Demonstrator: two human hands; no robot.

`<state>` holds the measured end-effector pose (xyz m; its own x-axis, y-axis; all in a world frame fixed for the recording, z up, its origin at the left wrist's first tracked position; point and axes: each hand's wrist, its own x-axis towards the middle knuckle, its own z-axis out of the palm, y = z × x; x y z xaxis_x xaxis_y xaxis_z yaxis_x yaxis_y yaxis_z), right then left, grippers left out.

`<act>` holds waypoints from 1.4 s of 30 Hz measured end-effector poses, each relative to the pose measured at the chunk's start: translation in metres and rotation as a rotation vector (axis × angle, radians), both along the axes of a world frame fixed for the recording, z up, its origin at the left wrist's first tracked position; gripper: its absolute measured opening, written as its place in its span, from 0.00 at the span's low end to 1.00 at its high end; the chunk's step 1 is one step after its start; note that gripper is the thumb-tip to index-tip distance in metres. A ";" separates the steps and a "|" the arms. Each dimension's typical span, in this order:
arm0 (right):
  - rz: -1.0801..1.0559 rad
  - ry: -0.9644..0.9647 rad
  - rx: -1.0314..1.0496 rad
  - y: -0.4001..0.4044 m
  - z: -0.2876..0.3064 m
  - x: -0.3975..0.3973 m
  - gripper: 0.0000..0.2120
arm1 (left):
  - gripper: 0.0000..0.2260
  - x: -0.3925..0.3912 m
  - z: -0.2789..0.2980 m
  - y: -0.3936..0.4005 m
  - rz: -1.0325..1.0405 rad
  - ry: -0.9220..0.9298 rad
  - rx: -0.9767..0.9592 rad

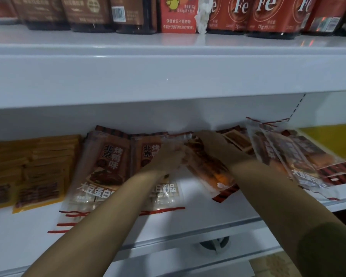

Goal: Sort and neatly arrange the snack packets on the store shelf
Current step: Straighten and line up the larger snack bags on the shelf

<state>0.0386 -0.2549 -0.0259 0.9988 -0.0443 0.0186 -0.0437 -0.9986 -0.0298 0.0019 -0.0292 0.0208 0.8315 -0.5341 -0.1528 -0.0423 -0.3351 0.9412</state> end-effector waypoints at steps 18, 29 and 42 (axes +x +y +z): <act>0.199 -0.168 0.538 0.037 0.053 -0.103 0.28 | 0.10 -0.039 -0.012 -0.025 0.236 0.385 -0.342; 0.015 -0.028 0.135 -0.045 0.047 -0.069 0.32 | 0.09 -0.036 -0.019 -0.029 0.273 0.490 -0.321; -0.178 -0.448 0.200 -0.056 0.027 -0.084 0.03 | 0.06 -0.024 -0.011 -0.023 0.206 0.305 -0.227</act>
